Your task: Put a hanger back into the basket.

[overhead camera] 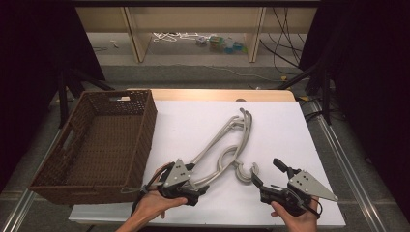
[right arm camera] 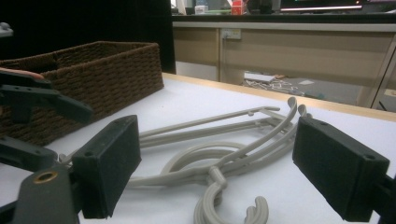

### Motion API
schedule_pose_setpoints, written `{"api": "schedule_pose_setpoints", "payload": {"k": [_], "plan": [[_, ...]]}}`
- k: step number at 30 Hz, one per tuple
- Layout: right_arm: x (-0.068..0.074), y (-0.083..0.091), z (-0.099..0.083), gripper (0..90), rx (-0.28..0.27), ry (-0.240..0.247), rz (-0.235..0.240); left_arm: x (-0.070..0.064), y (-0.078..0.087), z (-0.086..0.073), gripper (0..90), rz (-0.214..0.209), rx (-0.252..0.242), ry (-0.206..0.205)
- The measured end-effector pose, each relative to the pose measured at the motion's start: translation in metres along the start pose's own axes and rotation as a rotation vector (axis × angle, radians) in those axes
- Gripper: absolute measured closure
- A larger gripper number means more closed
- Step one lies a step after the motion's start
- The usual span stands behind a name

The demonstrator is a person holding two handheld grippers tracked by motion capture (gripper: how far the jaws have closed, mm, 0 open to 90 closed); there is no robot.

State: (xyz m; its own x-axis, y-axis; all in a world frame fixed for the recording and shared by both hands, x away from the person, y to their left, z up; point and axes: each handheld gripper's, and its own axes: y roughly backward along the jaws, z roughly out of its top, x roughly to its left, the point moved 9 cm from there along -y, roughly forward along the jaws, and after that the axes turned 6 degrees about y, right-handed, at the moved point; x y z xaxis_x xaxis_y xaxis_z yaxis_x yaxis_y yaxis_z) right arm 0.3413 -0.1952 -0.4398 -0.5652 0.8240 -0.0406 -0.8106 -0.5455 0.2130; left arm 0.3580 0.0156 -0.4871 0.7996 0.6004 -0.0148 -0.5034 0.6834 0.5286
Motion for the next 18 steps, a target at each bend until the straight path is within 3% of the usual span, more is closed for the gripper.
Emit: {"api": "schedule_pose_setpoints", "payload": {"k": [3, 9, 14, 18], "plan": [[0.000, 0.000, 0.001, 16.2, -0.009, -0.001, 0.003, -0.006, -0.014, 0.003, 21.3, -0.001, 0.074, -0.046], [0.000, 0.000, 0.000, 16.2, -0.009, -0.006, 0.010, -0.012, -0.039, 0.011, 28.9, 0.023, 0.154, -0.110], [-0.002, -0.001, 0.000, 16.2, -0.013, -0.006, 0.001, -0.012, -0.052, 0.008, 30.7, 0.022, 0.215, -0.108], [-0.002, -0.001, -0.001, 16.2, -0.008, -0.016, 0.011, -0.008, -0.064, 0.005, 33.7, 0.046, 0.255, -0.092]]}}
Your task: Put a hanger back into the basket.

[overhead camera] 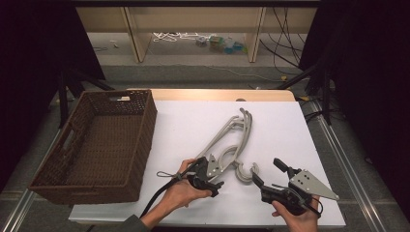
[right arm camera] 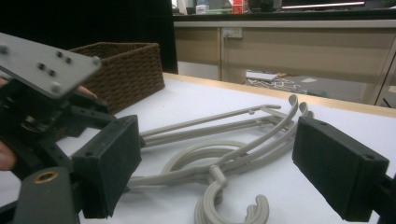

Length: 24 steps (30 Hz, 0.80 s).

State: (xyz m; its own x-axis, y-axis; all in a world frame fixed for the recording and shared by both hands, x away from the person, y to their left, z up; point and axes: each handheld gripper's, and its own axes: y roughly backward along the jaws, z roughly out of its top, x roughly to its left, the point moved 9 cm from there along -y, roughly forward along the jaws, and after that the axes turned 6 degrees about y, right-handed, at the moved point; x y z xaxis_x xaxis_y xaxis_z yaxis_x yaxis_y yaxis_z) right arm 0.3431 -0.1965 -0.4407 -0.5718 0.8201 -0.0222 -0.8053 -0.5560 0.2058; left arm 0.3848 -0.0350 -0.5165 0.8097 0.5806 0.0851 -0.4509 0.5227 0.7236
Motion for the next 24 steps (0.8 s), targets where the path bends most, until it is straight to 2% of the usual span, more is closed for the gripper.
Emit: {"api": "schedule_pose_setpoints", "payload": {"k": [1, 4, 6, 7, 9, 11, 12, 14, 16, 18, 21, 22, 24], "plan": [[0.001, -0.001, 0.000, 16.3, -0.012, -0.003, 0.001, 0.001, -0.002, 0.000, 35.7, 0.006, 0.010, -0.001], [0.000, -0.001, 0.000, 16.4, -0.004, -0.002, -0.003, 0.003, -0.010, 0.000, 41.0, 0.020, 0.051, -0.006], [0.001, -0.002, 0.000, 16.6, -0.014, -0.002, 0.004, 0.003, -0.014, -0.001, 45.0, 0.018, 0.082, -0.019], [0.000, -0.001, -0.001, 16.6, -0.003, 0.008, -0.005, 0.002, -0.016, 0.000, 45.9, 0.019, 0.084, -0.016], [-0.001, -0.001, -0.001, 16.6, 0.004, 0.008, -0.001, 0.001, -0.021, 0.000, 49.3, -0.006, 0.098, -0.010], [-0.001, 0.000, -0.002, 16.9, 0.016, 0.003, -0.001, 0.002, -0.025, -0.002, 53.4, -0.001, 0.117, -0.015], [0.000, -0.002, -0.001, 17.0, -0.012, -0.003, 0.008, 0.003, -0.026, -0.002, 54.7, 0.004, 0.125, -0.016], [-0.001, 0.000, -0.002, 17.1, 0.008, 0.000, 0.006, 0.005, -0.028, -0.002, 59.3, 0.007, 0.123, -0.004], [0.000, -0.002, -0.001, 17.3, -0.002, -0.002, 0.006, 0.005, -0.029, -0.002, 63.7, -0.003, 0.124, 0.014], [-0.001, -0.002, -0.002, 17.4, 0.004, 0.011, 0.005, 0.006, -0.027, -0.001, 69.3, 0.004, 0.123, 0.012], [0.000, -0.002, -0.002, 17.8, -0.003, -0.004, 0.010, 0.007, -0.026, 0.000, 76.1, -0.001, 0.117, 0.047], [-0.001, -0.002, -0.002, 17.9, 0.003, 0.010, 0.007, 0.008, -0.026, 0.000, 76.7, -0.008, 0.110, 0.061], [-0.001, -0.002, -0.002, 17.9, 0.005, 0.004, 0.012, 0.008, -0.024, 0.002, 77.3, -0.016, 0.103, 0.090]]}}
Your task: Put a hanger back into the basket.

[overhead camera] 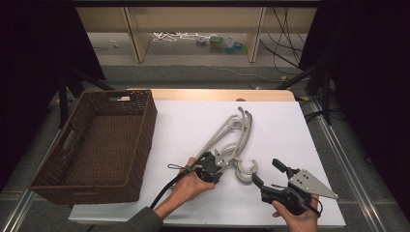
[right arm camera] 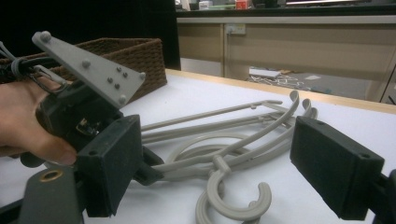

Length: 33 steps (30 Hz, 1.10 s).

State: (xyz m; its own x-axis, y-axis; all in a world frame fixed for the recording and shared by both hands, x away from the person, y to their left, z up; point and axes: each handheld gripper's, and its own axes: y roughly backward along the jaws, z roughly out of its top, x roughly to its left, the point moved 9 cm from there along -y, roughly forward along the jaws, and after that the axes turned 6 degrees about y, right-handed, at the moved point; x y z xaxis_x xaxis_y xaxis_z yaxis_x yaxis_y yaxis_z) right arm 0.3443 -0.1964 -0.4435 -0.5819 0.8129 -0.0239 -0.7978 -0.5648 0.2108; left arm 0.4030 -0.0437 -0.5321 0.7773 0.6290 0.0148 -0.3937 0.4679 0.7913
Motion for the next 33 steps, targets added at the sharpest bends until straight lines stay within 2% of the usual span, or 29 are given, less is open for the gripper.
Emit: {"api": "schedule_pose_setpoints", "payload": {"k": [1, 3, 4, 5, 8, 11, 12, 15, 16, 17, 18, 20, 21, 22, 23, 24, 28, 30, 33], "plan": [[0.001, 0.000, 0.000, 18.1, 0.001, -0.008, 0.004, 0.001, 0.002, 0.002, 77.6, -0.003, -0.012, 0.007], [0.000, 0.000, 0.000, 18.1, -0.001, 0.007, -0.002, 0.002, 0.006, 0.004, 78.3, -0.013, -0.033, 0.037], [0.000, 0.000, 0.000, 18.1, 0.002, 0.006, 0.000, 0.003, 0.008, 0.005, 78.6, -0.019, -0.035, 0.061], [0.001, 0.000, 0.000, 18.1, 0.003, -0.005, 0.007, 0.004, 0.009, 0.006, 78.8, -0.030, -0.046, 0.064], [0.001, 0.000, 0.000, 18.4, 0.005, -0.004, 0.009, 0.008, 0.016, 0.007, 79.4, -0.065, -0.070, 0.108], [0.000, 0.000, 0.000, 18.5, -0.004, 0.005, 0.008, 0.013, 0.023, 0.009, 80.4, -0.103, -0.102, 0.189], [0.000, 0.000, 0.000, 18.5, 0.004, 0.008, 0.008, 0.017, 0.027, 0.011, 80.7, -0.126, -0.136, 0.235], [0.001, 0.000, -0.001, 18.5, 0.016, 0.008, 0.005, 0.025, 0.038, 0.017, 81.1, -0.144, -0.194, 0.304], [0.001, 0.000, -0.001, 18.7, 0.005, 0.002, 0.014, 0.027, 0.041, 0.018, 81.3, -0.145, -0.210, 0.322], [0.001, 0.000, -0.001, 18.9, 0.004, 0.003, 0.013, 0.031, 0.045, 0.019, 81.4, -0.137, -0.223, 0.328], [0.001, 0.001, -0.002, 18.9, 0.026, 0.004, 0.011, 0.034, 0.048, 0.018, 81.5, -0.140, -0.227, 0.329], [0.001, -0.001, -0.001, 19.0, 0.007, 0.006, 0.020, 0.039, 0.054, 0.020, 81.6, -0.167, -0.257, 0.388], [0.001, 0.000, -0.002, 19.0, 0.015, 0.006, 0.011, 0.041, 0.055, 0.019, 81.6, -0.166, -0.261, 0.395], [0.002, -0.001, -0.001, 19.0, 0.008, -0.003, 0.023, 0.043, 0.057, 0.021, 81.6, -0.168, -0.285, 0.422], [0.002, -0.002, -0.001, 19.0, 0.002, 0.001, 0.020, 0.045, 0.059, 0.020, 81.7, -0.176, -0.285, 0.427], [0.002, -0.002, 0.000, 19.0, -0.010, 0.004, 0.015, 0.046, 0.060, 0.020, 81.7, -0.192, -0.295, 0.451], [0.001, -0.001, -0.002, 19.0, 0.017, 0.008, 0.008, 0.051, 0.065, 0.022, 81.7, -0.229, -0.328, 0.502], [0.002, -0.002, -0.001, 19.0, 0.004, 0.007, 0.015, 0.055, 0.069, 0.024, 81.7, -0.246, -0.350, 0.527], [0.001, -0.001, -0.002, 19.0, 0.017, 0.008, 0.008, 0.061, 0.077, 0.026, 81.7, -0.270, -0.385, 0.567]]}}
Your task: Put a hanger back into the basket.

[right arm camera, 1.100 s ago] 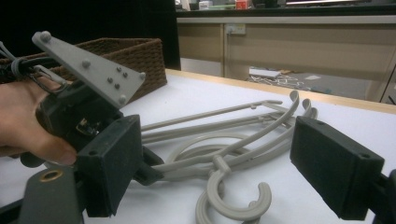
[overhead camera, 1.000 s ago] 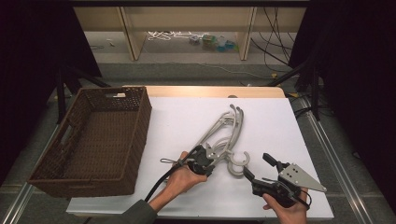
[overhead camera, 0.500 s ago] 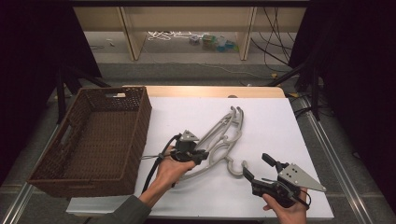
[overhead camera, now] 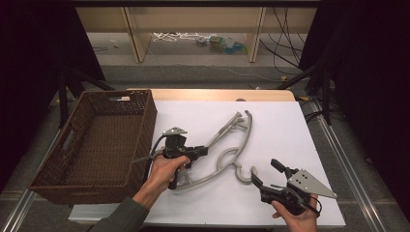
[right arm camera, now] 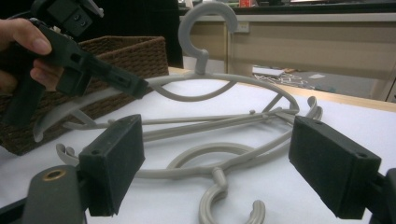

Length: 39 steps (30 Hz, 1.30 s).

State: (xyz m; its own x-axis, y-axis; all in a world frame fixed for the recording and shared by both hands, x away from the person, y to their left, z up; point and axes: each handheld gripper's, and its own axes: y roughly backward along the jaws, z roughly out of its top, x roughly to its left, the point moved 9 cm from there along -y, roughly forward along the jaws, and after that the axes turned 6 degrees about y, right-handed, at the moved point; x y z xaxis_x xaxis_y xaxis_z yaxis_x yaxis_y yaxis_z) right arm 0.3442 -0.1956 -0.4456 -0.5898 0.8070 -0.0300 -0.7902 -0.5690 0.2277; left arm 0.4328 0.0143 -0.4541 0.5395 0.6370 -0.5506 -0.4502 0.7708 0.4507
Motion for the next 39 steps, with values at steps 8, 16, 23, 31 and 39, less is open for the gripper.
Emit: {"api": "schedule_pose_setpoints", "payload": {"k": [8, 16, 23, 31, 39], "plan": [[0.002, -0.001, -0.001, 19.0, -0.001, -0.008, 0.011, -0.004, 0.020, 0.021, 81.9, -0.038, -0.068, 0.017], [0.001, -0.001, -0.001, 19.0, -0.001, -0.005, 0.006, -0.004, 0.038, 0.038, 81.9, -0.047, -0.114, 0.032], [0.000, -0.002, -0.002, 18.9, 0.005, -0.008, 0.000, -0.007, 0.066, 0.056, 81.8, -0.067, -0.179, 0.041], [0.002, -0.003, 0.000, 19.0, -0.021, -0.015, 0.009, -0.010, 0.111, 0.078, 81.9, -0.047, -0.236, -0.003], [0.001, -0.002, -0.002, 19.0, 0.005, -0.014, 0.007, 0.004, 0.161, 0.088, 81.9, 0.009, -0.275, -0.027]]}}
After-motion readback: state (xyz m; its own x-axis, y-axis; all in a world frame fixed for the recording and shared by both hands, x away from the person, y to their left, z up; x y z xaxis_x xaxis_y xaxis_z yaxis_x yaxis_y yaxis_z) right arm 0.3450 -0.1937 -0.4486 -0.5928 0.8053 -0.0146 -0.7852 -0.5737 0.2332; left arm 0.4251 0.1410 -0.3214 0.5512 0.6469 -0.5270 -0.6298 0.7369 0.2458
